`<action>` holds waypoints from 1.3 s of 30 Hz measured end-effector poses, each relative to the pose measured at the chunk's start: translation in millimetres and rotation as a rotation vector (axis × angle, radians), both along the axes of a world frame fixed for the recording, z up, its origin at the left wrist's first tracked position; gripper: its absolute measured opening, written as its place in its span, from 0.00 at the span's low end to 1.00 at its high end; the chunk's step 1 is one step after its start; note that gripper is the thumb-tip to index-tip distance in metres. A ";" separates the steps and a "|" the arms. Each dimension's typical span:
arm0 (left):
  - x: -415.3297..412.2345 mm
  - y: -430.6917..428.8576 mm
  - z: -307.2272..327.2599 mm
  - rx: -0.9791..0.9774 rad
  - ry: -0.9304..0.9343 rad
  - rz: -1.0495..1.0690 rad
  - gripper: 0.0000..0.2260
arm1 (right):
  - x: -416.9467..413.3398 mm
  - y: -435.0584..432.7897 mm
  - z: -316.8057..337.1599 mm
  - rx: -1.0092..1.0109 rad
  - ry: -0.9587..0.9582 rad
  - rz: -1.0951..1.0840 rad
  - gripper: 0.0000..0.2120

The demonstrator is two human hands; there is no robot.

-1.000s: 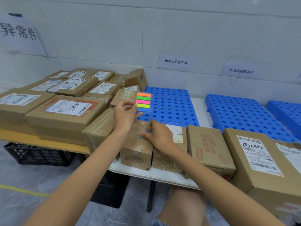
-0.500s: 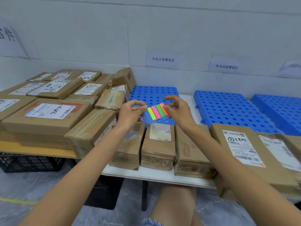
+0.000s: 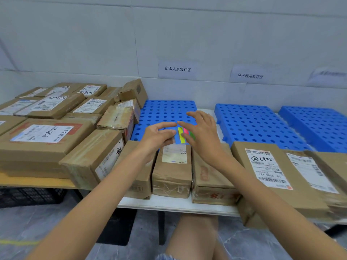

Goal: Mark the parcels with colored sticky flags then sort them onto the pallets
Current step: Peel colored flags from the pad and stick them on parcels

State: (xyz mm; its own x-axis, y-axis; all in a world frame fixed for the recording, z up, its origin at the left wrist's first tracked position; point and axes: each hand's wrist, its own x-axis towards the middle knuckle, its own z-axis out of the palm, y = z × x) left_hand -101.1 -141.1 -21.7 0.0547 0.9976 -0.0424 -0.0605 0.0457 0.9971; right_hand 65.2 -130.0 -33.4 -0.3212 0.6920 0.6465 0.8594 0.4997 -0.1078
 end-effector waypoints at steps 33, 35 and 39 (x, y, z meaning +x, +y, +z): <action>8.2 -0.9 1.0 -0.119 -0.127 -0.192 0.11 | -0.5 -15.5 3.6 -0.061 0.270 0.147 0.07; 9.2 -0.8 0.8 -0.121 -0.130 -0.182 0.11 | -0.6 -13.4 2.4 -0.033 0.236 0.155 0.04; 8.5 -0.6 1.3 -0.125 -0.127 -0.168 0.11 | 0.2 -9.8 -3.0 0.041 0.183 0.196 0.02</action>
